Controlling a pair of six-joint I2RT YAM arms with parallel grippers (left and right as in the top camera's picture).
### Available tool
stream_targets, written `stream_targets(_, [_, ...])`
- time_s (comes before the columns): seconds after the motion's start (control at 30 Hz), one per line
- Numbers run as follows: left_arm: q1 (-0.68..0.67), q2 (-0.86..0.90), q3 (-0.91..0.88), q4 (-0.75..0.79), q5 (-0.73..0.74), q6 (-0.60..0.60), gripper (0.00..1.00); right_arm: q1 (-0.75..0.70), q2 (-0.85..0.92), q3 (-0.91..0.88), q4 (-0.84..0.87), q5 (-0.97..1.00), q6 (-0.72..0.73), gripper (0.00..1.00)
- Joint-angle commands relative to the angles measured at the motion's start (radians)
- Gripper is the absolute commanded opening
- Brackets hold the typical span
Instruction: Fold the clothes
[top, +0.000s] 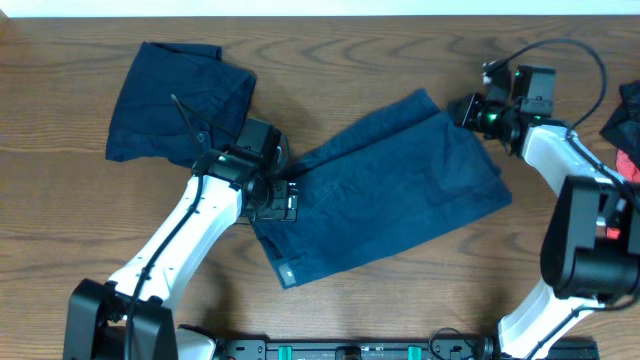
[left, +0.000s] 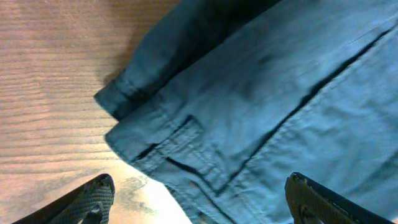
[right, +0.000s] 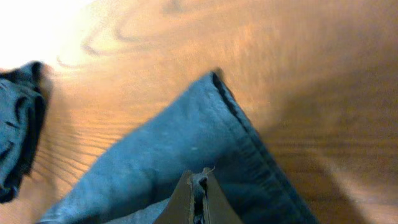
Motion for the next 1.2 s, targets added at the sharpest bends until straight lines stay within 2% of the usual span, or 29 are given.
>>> stream_targets(0.0, [0.002, 0.037, -0.023, 0.005, -0.005, -0.005, 0.89, -0.004, -0.016, 0.003, 0.014, 0.051, 0.056, 0.01])
stream_targets(0.2, [0.002, 0.086, -0.053, 0.067, 0.045, -0.005, 0.89, 0.028, 0.005, 0.003, 0.028, 0.055, 0.055, 0.01])
stream_targets(0.27, [0.002, 0.095, -0.055, 0.073, 0.045, -0.005, 0.81, 0.037, 0.005, 0.003, 0.046, 0.055, 0.055, 0.01])
stream_targets(0.33, [0.002, 0.101, -0.055, 0.078, 0.044, -0.004, 0.77, 0.044, 0.005, 0.003, 0.071, 0.041, 0.055, 0.01])
stream_targets(0.43, [0.002, 0.106, -0.055, 0.097, 0.036, 0.032, 0.54, 0.055, 0.005, 0.003, 0.105, 0.017, 0.055, 0.01])
stream_targets(0.47, [0.002, 0.108, -0.055, 0.106, 0.031, 0.04, 0.43, 0.059, 0.005, 0.003, 0.108, 0.031, 0.055, 0.01])
stream_targets(0.57, [0.002, 0.115, -0.055, 0.127, -0.01, 0.041, 0.19, 0.078, 0.009, 0.003, 0.116, 0.13, 0.056, 0.01])
stream_targets(0.63, [0.003, 0.119, -0.055, 0.131, -0.045, 0.042, 0.06, 0.092, 0.015, 0.003, 0.129, 0.205, 0.056, 0.1])
stream_targets(0.67, [0.002, 0.119, -0.055, 0.129, -0.058, 0.042, 0.06, 0.097, 0.016, 0.003, 0.135, 0.233, 0.055, 0.19])
stream_targets(0.73, [0.003, 0.119, -0.055, 0.119, -0.07, 0.048, 0.06, 0.101, 0.017, 0.003, 0.144, 0.274, 0.043, 0.44])
stream_targets(0.83, [0.003, 0.119, -0.055, 0.092, -0.072, 0.061, 0.06, 0.083, 0.017, 0.003, 0.142, 0.272, 0.005, 0.49])
stream_targets(0.9, [0.003, 0.119, -0.054, 0.083, -0.072, 0.061, 0.06, 0.057, 0.014, 0.003, 0.111, 0.239, 0.006, 0.47])
stream_targets(0.97, [0.003, 0.119, -0.054, 0.084, -0.072, 0.06, 0.07, 0.026, 0.012, 0.003, 0.058, 0.173, 0.006, 0.34])
stream_targets(1.0, [0.002, 0.119, -0.054, 0.087, -0.072, 0.06, 0.06, 0.009, 0.012, 0.003, 0.027, 0.127, 0.006, 0.24])
stream_targets(1.07, [0.002, 0.119, -0.054, 0.092, -0.072, 0.061, 0.06, -0.013, 0.013, 0.003, -0.026, 0.059, 0.006, 0.12])
stream_targets(1.17, [0.002, 0.119, -0.054, 0.098, -0.072, 0.061, 0.06, -0.012, 0.015, 0.0, -0.087, 0.053, 0.006, 0.04])
